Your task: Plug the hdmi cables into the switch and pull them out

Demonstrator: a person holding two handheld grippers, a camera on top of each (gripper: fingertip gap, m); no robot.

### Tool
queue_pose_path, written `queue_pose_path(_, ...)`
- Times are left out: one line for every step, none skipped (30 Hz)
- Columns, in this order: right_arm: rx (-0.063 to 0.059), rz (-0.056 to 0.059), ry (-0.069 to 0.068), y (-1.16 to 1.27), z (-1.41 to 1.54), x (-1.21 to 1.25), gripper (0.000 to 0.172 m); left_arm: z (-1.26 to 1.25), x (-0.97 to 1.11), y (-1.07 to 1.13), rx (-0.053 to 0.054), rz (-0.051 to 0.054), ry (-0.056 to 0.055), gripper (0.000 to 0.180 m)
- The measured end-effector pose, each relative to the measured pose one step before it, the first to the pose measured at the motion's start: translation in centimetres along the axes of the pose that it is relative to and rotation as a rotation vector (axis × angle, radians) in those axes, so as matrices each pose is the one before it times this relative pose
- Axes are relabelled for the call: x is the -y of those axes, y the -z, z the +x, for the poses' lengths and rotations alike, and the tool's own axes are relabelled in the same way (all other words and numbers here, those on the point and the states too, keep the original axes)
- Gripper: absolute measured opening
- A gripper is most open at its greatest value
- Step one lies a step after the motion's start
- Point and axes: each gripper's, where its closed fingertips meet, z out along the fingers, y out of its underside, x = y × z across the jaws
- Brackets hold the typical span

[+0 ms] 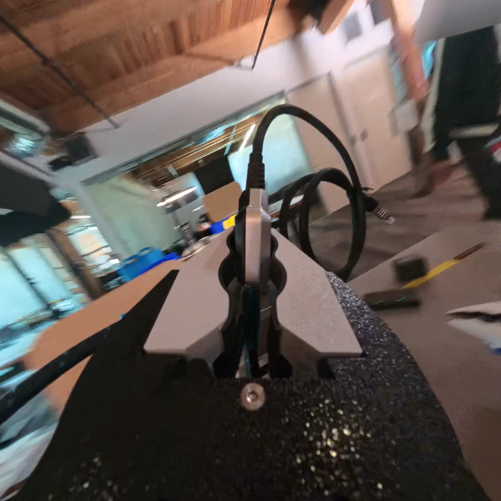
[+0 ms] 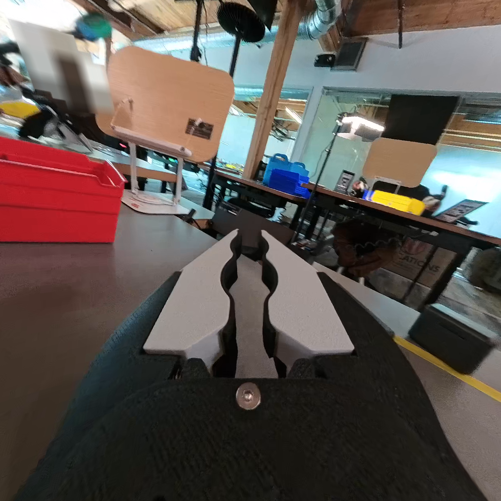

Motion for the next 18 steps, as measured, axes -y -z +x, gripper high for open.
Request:
queue_pose_path(0.0304, 0.0229, -0.0323, 0.097, -0.307, 0.37, 0.01, 1.81, -0.273, -1.074, -0.0551, 0.0387, 0.0813, 0.019)
queue_pose_path(0.0339, 0.0212, -0.0404, 0.079, -0.305, 0.316, 0.012, 1.77, -0.682, -1.102, -0.058, 0.0359, 0.084, 0.018)
queue_pose_path(0.0351, 0.0173, -0.0491, 0.053, -0.276, 0.246, 0.014, 1.564, -1.027, -1.067, -0.0532, 0.0341, 0.0833, 0.018)
queue_pose_path(0.0285, 0.0146, -0.0581, 0.049, -0.091, 0.181, 0.015, 1.4, -1.257, -0.981, -0.054, 0.037, 0.0818, 0.018)
queue_pose_path(0.0265, 0.019, -0.0643, 0.072, 0.0, 0.242, 0.017, 1.249, -1.357, -0.869, -0.0606, 0.042, 0.0798, 0.018)
queue_pose_path(0.0342, 0.0241, -0.068, 0.086, -0.054, 0.357, 0.019, 1.062, -1.421, -0.7, -0.0639, 0.0456, 0.0783, 0.017)
queue_pose_path(0.0442, 0.0268, -0.0703, 0.097, -0.172, 0.432, 0.02, 0.89, -1.46, -0.545, -0.0639, 0.0445, 0.0729, 0.017)
queue_pose_path(0.0517, 0.0254, -0.0685, 0.067, -0.295, 0.425, 0.022, 0.515, -1.586, -0.439, -0.0471, 0.0336, 0.0679, 0.017)
queue_pose_path(0.0485, 0.0179, -0.0621, 0.015, -0.286, 0.308, 0.025, 0.18, -1.708, -0.349, -0.0295, 0.0223, 0.0631, 0.018)
queue_pose_path(0.0373, 0.0116, -0.0489, -0.024, -0.217, 0.211, 0.027, -0.033, -1.71, -0.273, -0.0198, 0.0191, 0.0597, 0.018)
queue_pose_path(0.0268, 0.0102, -0.0292, -0.074, -0.172, 0.161, 0.03, 0.003, -1.709, -0.2, -0.0299, 0.0138, 0.0662, 0.018)
queue_pose_path(0.0171, 0.0081, -0.0114, -0.115, -0.168, 0.137, 0.032, 0.002, -1.534, -0.14, -0.0359, 0.0176, 0.0731, 0.018)
queue_pose_path(0.0138, 0.0055, -0.0014, -0.152, -0.221, 0.087, 0.032, -0.025, -1.335, -0.035, -0.0383, 0.0224, 0.0725, 0.017)
queue_pose_path(0.0143, 0.0019, -0.0007, -0.156, -0.274, 0.011, 0.033, -0.04, -1.213, 0.04, -0.0377, 0.0181, 0.0649, 0.018)
queue_pose_path(0.0147, 0.0034, -0.0089, -0.158, -0.26, 0.007, 0.034, -0.205, -1.05, 0.063, -0.024, 0.0172, 0.057, 0.018)
queue_pose_path(0.0153, 0.0107, -0.0205, -0.138, -0.232, 0.075, 0.034, -0.231, -0.881, 0.063, -0.0208, 0.0159, 0.0527, 0.018)
queue_pose_path(0.016, 0.0135, -0.0279, -0.109, -0.193, 0.116, 0.034, -0.119, -0.747, 0.035, -0.0289, 0.0117, 0.0429, 0.018)
queue_pose_path(0.0113, 0.0102, -0.028, -0.103, -0.094, 0.048, 0.034, -0.081, -0.741, 0.003, -0.0275, 0.0012, 0.0325, 0.018)
